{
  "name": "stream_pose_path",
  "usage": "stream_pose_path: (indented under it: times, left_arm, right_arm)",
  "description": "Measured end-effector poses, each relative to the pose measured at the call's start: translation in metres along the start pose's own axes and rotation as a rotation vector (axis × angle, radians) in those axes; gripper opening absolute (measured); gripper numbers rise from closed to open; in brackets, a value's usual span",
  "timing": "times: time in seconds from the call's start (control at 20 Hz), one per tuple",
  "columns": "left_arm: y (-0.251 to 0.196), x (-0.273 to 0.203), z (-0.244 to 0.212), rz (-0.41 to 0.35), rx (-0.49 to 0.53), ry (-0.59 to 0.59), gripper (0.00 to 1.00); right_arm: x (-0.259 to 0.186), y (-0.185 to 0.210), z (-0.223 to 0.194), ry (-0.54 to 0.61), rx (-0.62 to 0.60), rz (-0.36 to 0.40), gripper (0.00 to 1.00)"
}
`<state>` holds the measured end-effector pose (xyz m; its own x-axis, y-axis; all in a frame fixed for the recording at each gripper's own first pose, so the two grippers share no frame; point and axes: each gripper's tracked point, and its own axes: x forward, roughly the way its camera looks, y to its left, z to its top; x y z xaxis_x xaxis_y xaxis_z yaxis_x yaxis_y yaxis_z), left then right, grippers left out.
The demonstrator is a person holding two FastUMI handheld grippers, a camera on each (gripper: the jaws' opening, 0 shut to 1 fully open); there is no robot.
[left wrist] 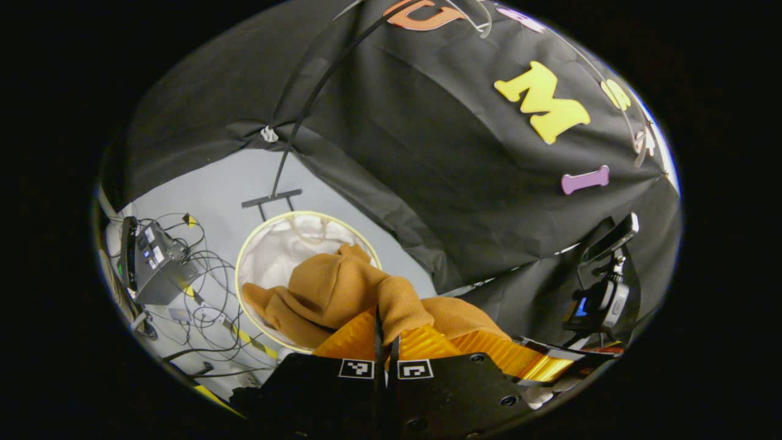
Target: Grasp the clothes on the hanger with both hands and then place them into the laundry hamper below.
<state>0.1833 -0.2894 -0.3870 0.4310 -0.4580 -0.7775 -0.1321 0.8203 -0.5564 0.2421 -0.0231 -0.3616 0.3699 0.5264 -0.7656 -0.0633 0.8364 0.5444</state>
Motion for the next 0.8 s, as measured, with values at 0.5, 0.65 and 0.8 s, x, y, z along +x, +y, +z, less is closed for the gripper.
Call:
stream_pose_path:
  times: [0.5, 0.65, 0.8]
  left_arm:
    - [0.029, -0.003, -0.007, 0.185, 0.135, 0.059, 0.0]
    - [0.036, 0.0, -0.002, 0.218, 0.204, 0.03, 0.0]
    - [0.038, -0.009, 0.005, 0.235, 0.209, -0.024, 0.75]
  right_arm:
    - [0.002, -0.032, -0.008, 0.037, -0.05, -0.188, 0.08]
    - [-0.004, -0.024, 0.001, 0.002, -0.059, -0.18, 0.52]
    - [-0.01, -0.029, 0.015, -0.058, -0.126, -0.214, 0.92]
